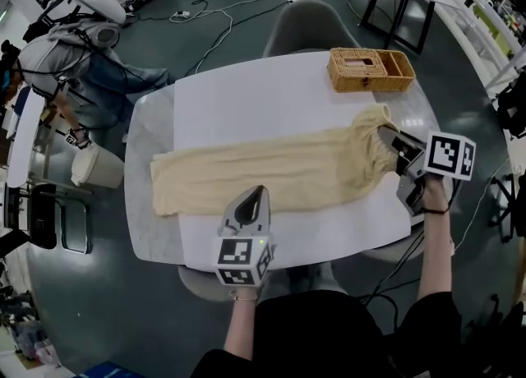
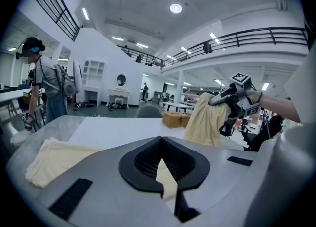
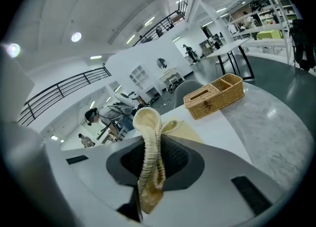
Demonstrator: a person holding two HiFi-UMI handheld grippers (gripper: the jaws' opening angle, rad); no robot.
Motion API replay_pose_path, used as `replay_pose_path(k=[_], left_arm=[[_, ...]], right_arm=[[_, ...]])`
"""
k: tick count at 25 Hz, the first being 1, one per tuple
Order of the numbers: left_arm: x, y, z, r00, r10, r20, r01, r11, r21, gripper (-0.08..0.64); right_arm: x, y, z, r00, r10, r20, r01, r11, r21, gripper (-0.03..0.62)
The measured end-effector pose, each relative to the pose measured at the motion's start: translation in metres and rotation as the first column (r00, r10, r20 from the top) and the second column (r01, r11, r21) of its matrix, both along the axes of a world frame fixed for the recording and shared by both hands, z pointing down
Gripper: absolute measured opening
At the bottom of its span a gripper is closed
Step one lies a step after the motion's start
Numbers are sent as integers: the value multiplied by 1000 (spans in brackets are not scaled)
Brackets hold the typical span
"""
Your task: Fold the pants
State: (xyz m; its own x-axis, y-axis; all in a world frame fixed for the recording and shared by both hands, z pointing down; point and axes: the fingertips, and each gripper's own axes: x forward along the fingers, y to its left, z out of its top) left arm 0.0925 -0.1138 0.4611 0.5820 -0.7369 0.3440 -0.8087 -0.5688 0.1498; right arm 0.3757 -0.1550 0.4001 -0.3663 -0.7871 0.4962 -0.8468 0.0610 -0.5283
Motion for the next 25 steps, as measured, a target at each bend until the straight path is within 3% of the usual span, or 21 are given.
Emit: replay_pose_path(k=[8, 25], left_arm=[[-39, -3, -7, 1000, -18, -11, 18, 1000, 13, 14], [-134, -4, -19, 999, -46, -15, 47, 998, 40, 14]], right_arm=[[-44, -7, -11, 1000, -12, -18, 13, 1000, 17, 57], [-151, -16, -40, 997, -68, 30, 65, 993, 100, 57]])
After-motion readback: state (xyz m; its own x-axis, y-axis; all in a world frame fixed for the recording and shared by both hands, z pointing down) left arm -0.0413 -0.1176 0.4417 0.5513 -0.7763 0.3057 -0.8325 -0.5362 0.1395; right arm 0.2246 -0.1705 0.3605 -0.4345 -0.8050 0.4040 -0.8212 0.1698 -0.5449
